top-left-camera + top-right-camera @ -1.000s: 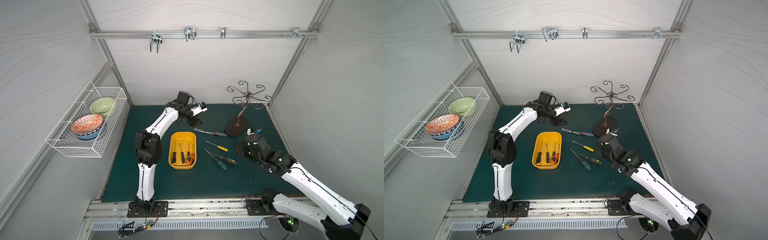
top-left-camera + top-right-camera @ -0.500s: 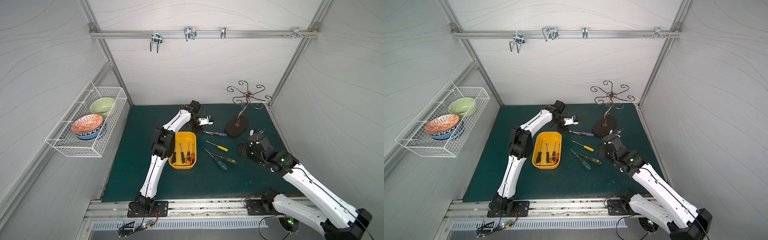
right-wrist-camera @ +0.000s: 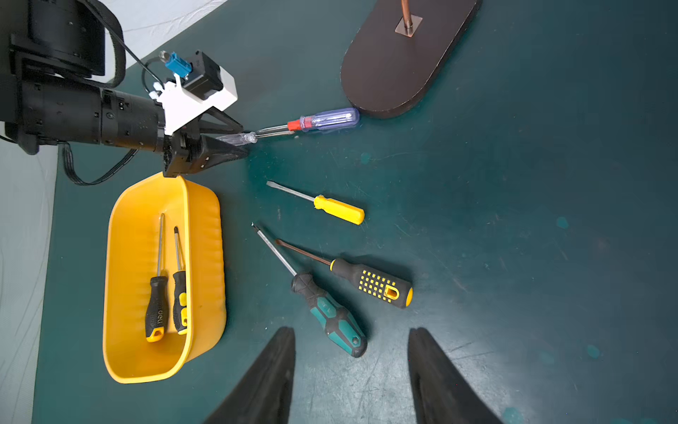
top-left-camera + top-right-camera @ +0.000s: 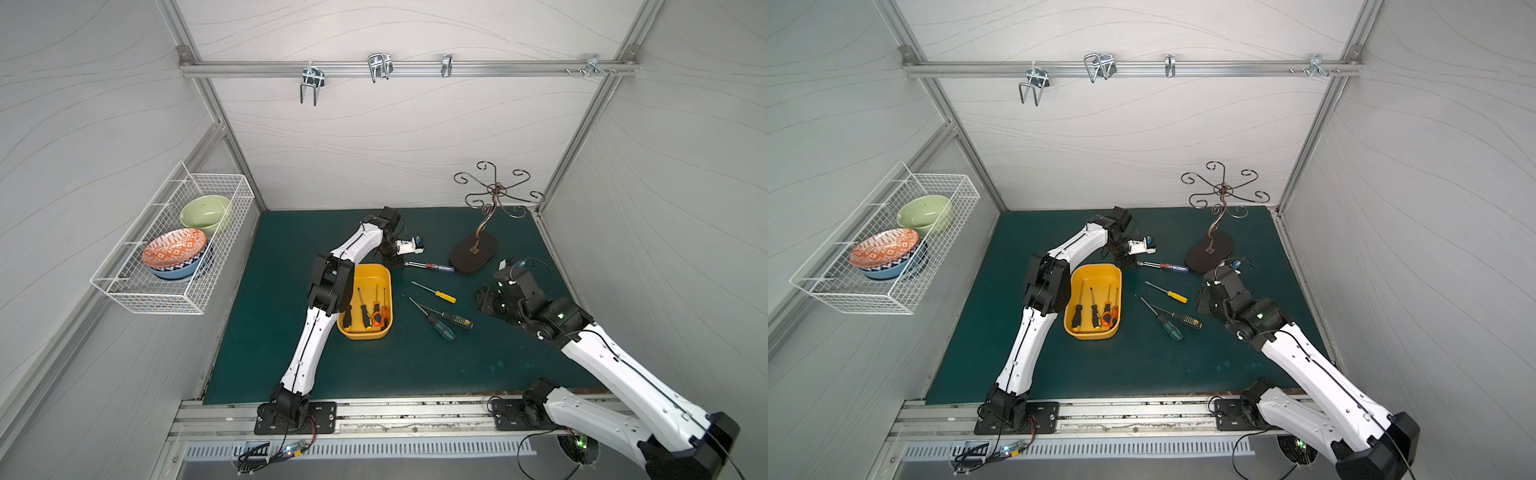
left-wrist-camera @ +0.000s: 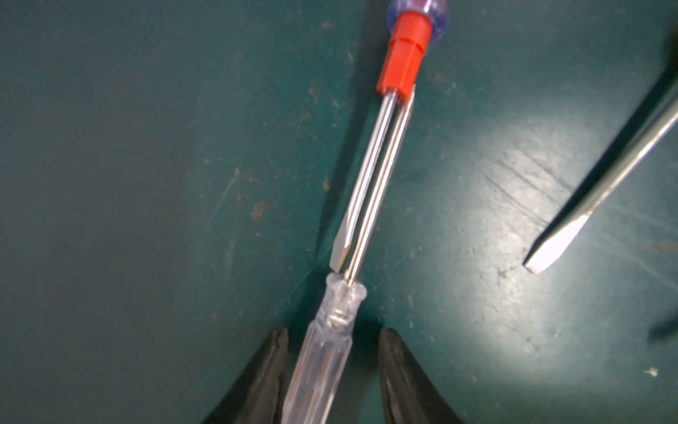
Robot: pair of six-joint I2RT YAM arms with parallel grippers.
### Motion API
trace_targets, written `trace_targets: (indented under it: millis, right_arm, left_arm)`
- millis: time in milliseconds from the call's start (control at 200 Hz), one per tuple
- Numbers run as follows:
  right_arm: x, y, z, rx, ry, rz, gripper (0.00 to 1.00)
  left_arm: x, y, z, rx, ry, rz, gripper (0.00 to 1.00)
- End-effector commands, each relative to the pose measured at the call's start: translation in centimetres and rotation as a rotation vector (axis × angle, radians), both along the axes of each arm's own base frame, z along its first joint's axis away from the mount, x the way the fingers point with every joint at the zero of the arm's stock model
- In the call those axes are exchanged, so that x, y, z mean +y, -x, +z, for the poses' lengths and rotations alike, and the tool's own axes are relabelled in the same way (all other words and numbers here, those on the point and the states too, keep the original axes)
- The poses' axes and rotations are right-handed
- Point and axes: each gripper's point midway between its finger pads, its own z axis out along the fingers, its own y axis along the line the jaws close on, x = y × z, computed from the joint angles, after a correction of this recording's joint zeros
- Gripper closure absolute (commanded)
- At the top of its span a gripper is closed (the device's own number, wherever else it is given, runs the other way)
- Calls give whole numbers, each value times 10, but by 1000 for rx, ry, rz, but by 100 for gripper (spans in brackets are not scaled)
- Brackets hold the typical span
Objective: Put the screwdriver on the desktop into the storage box
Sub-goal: Pick up the screwdriver from the center of the board.
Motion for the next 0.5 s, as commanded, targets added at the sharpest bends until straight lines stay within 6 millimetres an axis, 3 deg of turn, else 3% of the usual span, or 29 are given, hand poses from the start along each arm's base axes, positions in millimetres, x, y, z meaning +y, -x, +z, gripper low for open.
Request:
trace_targets:
  millis: [0,100,325,495]
  right_arm:
    - [-4,3,-6,24,11,-9,47]
    - [-6,3,-6,22,10,-14,47]
    - [-9,4,-5,14,8,-17,48]
    - [-14,7,-3,1,4,-24,48]
  left_arm:
    - [11,8,-20,-8,-89,-129,63]
    - [10,16,-22,5,-112,-143,75]
    - [1,31,-23,9,-162,-181,87]
    - [-6,44,-10,23,-167,-193,95]
